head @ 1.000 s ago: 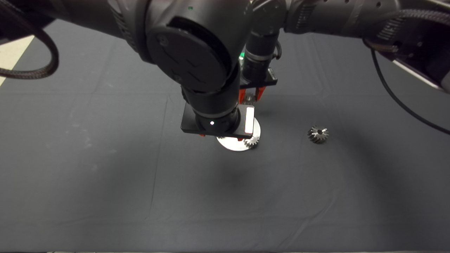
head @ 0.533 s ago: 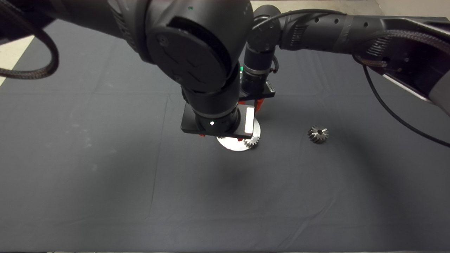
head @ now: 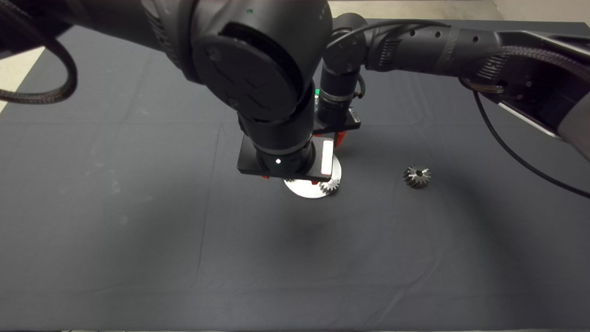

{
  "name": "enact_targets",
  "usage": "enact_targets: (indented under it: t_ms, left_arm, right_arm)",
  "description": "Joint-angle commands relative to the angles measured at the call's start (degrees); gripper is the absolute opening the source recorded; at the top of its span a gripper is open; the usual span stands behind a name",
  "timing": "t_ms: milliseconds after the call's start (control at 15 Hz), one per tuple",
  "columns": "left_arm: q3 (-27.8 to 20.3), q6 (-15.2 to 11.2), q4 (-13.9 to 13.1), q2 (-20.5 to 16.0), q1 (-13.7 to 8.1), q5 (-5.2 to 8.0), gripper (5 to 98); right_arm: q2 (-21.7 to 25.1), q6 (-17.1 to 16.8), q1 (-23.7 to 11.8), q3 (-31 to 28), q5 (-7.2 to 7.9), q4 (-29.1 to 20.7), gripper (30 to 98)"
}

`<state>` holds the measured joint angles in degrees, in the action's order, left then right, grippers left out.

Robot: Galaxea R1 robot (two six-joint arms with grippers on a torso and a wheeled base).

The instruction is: Remove an incorrectly installed larger gear and replace it with the correct smaller gear

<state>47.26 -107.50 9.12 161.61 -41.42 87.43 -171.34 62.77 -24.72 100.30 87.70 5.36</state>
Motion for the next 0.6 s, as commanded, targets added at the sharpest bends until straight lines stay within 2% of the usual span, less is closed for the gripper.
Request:
enact_targets:
  t_ms: [0, 267, 533]
  left_arm:
    - [-0.3, 0.0, 0.6, 0.5, -0.7, 3.45, 63.5]
    - [-0.3, 0.0, 0.7, 0.6, -0.7, 3.43, 63.5]
    - [1.3, 0.1, 1.2, 3.0, -0.7, 3.36, 63.5]
  right_arm:
    - [-0.6, -0.5, -0.3, -0.7, 4.03, 3.3, 38.5]
    - [-0.9, -0.5, -0.4, -0.7, 3.97, 4.0, 38.5]
    - [-0.9, -0.4, -0.6, -1.1, 4.15, 4.0, 38.5]
